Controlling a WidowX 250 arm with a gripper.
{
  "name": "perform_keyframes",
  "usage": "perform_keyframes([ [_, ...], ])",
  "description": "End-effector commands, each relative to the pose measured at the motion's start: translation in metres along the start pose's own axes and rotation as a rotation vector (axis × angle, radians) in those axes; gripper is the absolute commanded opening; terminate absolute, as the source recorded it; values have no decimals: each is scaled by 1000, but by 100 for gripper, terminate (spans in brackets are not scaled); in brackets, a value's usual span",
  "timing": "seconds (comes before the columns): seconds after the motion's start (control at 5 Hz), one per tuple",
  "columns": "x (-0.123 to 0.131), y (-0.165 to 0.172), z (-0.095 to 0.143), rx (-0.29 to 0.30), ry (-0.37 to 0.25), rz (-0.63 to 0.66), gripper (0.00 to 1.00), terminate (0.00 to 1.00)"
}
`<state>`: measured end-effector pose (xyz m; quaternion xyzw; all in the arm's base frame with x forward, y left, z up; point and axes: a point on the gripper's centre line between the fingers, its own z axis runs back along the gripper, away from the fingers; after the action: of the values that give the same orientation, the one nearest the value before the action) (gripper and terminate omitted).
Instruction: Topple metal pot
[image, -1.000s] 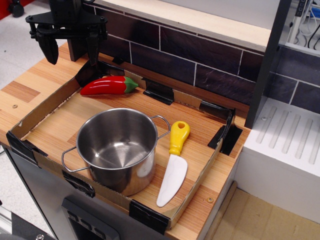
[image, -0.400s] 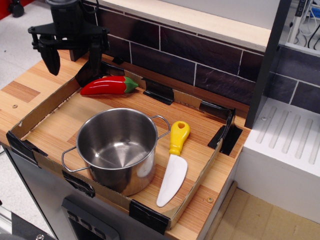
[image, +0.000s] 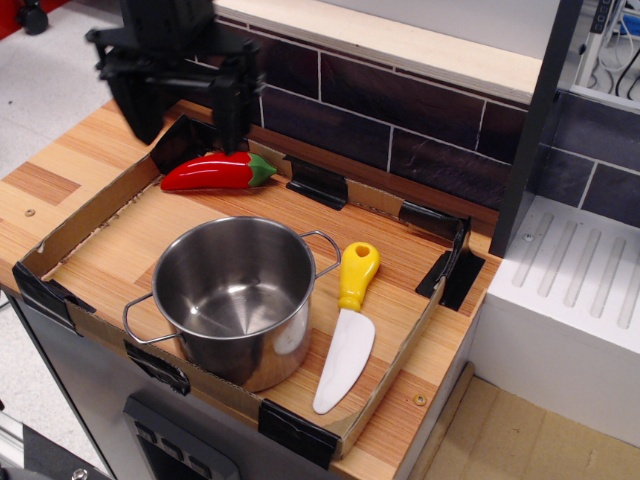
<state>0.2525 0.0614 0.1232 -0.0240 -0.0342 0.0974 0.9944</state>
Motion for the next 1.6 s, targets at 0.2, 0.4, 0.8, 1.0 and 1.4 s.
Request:
perform_keyframes([
  [0.2, -49, -40, 9, -70, 39, -229, 100, 0],
  [0.4, -55, -51, -14, -71, 16, -212, 100, 0],
  [0.8, -55, -72, -45, -63, 0, -203, 100, 0],
  [1.0, -54, -78, -53, -44, 21, -200, 100, 0],
  [1.4, -57, -78, -60, -14, 28, -208, 100, 0],
])
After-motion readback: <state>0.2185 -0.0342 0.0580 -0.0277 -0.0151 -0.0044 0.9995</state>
